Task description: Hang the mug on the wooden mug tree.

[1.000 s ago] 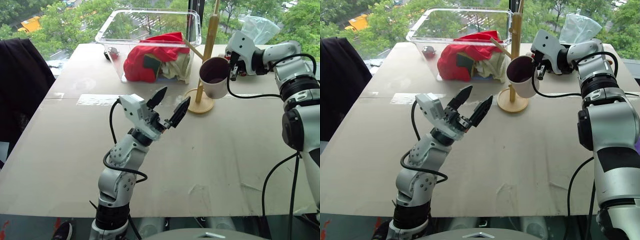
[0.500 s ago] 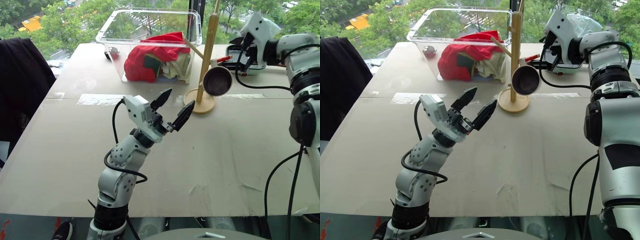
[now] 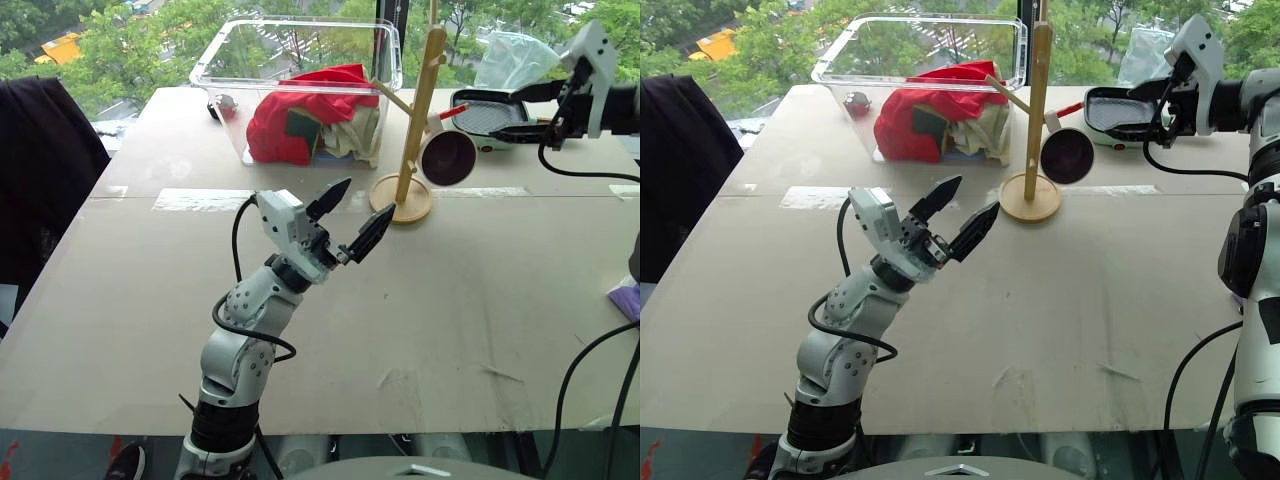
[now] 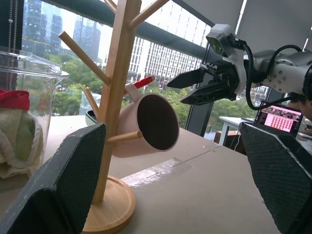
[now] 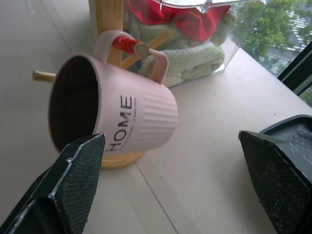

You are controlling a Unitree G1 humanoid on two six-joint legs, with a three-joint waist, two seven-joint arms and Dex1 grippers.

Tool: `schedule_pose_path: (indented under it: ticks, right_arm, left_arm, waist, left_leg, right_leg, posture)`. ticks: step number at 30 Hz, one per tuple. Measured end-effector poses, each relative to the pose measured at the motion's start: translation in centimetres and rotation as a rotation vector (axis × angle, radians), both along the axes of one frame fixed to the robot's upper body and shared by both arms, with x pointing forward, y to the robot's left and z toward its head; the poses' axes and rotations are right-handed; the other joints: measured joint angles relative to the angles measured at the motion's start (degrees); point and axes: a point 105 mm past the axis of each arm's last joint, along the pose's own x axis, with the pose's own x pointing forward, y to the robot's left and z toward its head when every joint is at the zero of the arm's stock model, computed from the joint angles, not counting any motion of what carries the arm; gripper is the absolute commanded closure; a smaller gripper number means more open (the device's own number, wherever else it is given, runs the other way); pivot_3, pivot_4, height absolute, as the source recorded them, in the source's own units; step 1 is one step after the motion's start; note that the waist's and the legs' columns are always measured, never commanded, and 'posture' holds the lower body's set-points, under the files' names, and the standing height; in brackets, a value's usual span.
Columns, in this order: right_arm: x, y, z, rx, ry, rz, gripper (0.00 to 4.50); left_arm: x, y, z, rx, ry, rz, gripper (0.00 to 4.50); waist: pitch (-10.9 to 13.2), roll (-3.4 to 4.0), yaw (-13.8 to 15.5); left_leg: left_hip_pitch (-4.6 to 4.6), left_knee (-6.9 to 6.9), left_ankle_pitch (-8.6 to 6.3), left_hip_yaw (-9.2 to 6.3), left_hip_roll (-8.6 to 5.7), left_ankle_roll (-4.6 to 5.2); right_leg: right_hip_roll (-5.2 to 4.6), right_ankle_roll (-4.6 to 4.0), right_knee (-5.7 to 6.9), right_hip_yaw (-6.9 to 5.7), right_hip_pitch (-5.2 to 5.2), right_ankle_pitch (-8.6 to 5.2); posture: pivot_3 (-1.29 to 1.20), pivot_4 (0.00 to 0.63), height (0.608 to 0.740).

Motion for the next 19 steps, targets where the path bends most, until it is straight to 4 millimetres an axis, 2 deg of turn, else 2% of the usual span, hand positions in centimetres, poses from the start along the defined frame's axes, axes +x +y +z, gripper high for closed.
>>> schedule_pose_path:
  ticks: [4,5,7,9,10,11,13,15,17,19]
  right_arm:
    - [-1.0,-1.1,-1.3,0.021,0.019,0.034,0.06]
    - [-1.4,-1.5,-2.3,0.032,0.042,0.037,0.06]
    - [-3.4,-2.2,-5.0,0.109,0.05,0.058,0.06]
    - [-6.2,-1.5,-8.9,0.207,0.09,0.06,0.06]
    - [-7.7,-0.4,-12.2,0.288,0.14,0.023,0.06]
    - [-8.3,0.2,-13.6,0.326,0.161,0.005,0.06]
    - [-10.4,1.7,-15.5,0.421,0.137,-0.062,0.06]
    - [-12.6,2.0,-16.4,0.434,0.108,-0.137,0.06]
    - [-15.2,2.3,-18.2,0.461,0.113,-0.229,0.06]
    - [-16.5,2.5,-19.4,0.464,0.131,-0.278,0.06]
  left_arm:
    - [-0.1,0.3,-0.4,0.022,0.008,-0.001,0.0]
    - [-0.1,0.5,-0.9,0.039,0.022,0.006,0.0]
    - [-0.3,1.2,-3.1,0.109,0.088,0.032,0.0]
    - [-0.7,2.5,-5.8,0.198,0.172,0.077,0.0]
    - [-0.9,3.3,-7.3,0.254,0.214,0.108,0.0]
    - [-1.0,3.6,-7.8,0.276,0.227,0.12,0.0]
    - [-1.3,4.1,-9.0,0.34,0.242,0.145,0.0]
    - [-1.9,4.8,-10.2,0.403,0.259,0.164,0.0]
    - [-2.9,5.8,-12.1,0.475,0.309,0.165,0.0]
    - [-3.3,5.8,-12.5,0.49,0.324,0.144,0.0]
  waist:
    - [0.0,0.01,0.1]
    - [0.0,0.02,0.1]
    - [-0.1,-0.08,0.4]
    - [-0.1,-0.1,1.0]
    - [-0.1,-0.02,1.1]
    - [0.0,0.07,1.1]
    - [-0.1,0.23,1.3]
    - [-0.1,0.24,1.5]
    - [-0.1,0.15,1.4]
    - [-0.1,0.17,1.3]
  left_leg:
    - [-0.01,0.0,0.0,-0.05,0.01,0.0]
    - [-0.01,0.0,0.0,-0.04,0.01,-0.01]
    - [-0.03,-0.02,-0.02,-0.22,0.06,0.04]
    - [-0.1,-0.08,-0.04,-0.47,0.15,0.04]
    - [-0.16,-0.13,-0.04,-0.43,0.14,0.03]
    - [-0.19,-0.1,-0.04,-0.35,0.11,0.03]
    - [-0.25,-0.08,-0.03,-0.18,0.06,0.02]
    - [-0.13,-0.07,-0.03,-0.14,0.06,0.04]
    - [0.12,-0.02,-0.04,-0.1,0.08,0.06]
    - [0.16,0.12,-0.03,-0.02,0.08,0.08]
  right_leg:
    - [0.0,0.16,-0.01,-0.04,0.02,0.09]
    - [0.0,0.17,-0.02,-0.03,0.01,0.09]
    - [-0.07,0.17,-0.07,-0.01,0.09,0.09]
    - [-0.17,0.13,-0.08,-0.19,0.1,0.05]
    - [-0.18,0.12,-0.02,-0.13,-0.03,0.04]
    - [-0.18,0.12,0.08,-0.08,-0.15,0.04]
    - [-0.02,0.13,0.23,-0.06,-0.36,0.06]
    - [0.07,0.12,0.21,-0.05,-0.25,0.05]
    - [0.13,-0.09,0.18,-0.03,0.02,-0.12]
    - [0.12,-0.04,0.17,0.01,0.06,-0.14]
  posture:
    - [0.0,0.15,0.74]
    - [0.0,0.15,0.74]
    - [0.0,0.15,0.74]
    - [0.0,0.15,0.74]
    - [0.0,0.15,0.74]
    - [0.0,0.15,0.74]
    - [0.0,0.15,0.74]
    - [0.0,0.15,0.74]
    - [0.0,0.15,0.74]
    - [0.0,0.15,0.74]
